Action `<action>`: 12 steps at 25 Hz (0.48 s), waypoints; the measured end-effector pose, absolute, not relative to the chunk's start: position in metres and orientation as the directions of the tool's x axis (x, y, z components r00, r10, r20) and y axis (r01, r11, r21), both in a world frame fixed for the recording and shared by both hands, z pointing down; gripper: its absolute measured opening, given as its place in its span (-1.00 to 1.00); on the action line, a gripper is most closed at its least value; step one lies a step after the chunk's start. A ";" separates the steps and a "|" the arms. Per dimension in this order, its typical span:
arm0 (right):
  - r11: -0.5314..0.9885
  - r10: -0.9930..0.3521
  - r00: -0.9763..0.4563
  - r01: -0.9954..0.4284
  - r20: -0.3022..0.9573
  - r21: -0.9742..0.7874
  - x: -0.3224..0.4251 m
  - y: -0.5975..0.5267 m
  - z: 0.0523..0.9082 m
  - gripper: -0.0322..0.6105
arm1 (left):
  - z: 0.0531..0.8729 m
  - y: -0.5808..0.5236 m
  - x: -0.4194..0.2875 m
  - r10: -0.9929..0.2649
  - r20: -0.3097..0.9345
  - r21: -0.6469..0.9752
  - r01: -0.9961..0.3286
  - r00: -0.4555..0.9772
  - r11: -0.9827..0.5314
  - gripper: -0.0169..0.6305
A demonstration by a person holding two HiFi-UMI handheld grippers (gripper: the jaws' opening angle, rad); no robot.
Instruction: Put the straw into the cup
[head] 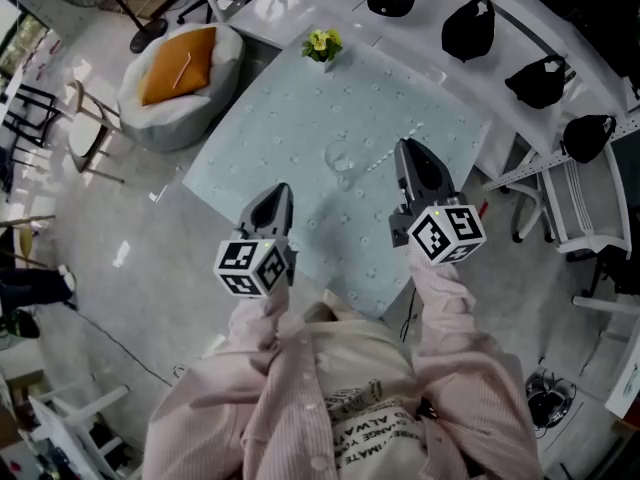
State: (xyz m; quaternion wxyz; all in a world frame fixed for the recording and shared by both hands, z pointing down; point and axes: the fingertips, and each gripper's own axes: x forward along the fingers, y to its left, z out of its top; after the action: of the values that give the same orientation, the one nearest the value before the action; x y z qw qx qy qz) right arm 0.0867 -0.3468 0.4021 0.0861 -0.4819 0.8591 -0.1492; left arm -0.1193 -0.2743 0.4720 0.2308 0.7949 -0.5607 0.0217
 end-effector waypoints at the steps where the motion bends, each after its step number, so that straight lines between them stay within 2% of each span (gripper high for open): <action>1: 0.490 -0.854 -0.520 -0.801 -0.006 -0.345 0.086 -0.352 0.404 -0.84 | 0.474 -0.278 -0.119 -0.881 0.296 0.345 -0.901 0.370 -0.262 -0.96; 12: 0.485 -0.845 -0.534 -0.791 0.031 -0.373 0.059 -0.392 0.442 -0.84 | 0.512 -0.308 -0.120 -0.858 0.351 0.377 -0.895 0.375 -0.238 -0.96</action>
State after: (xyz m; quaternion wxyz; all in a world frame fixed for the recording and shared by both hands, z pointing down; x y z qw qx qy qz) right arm 0.0585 -0.3920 0.4424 0.0785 -0.4765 0.8582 -0.1738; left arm -0.1203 -0.3081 0.5123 0.2649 0.7858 -0.5577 0.0352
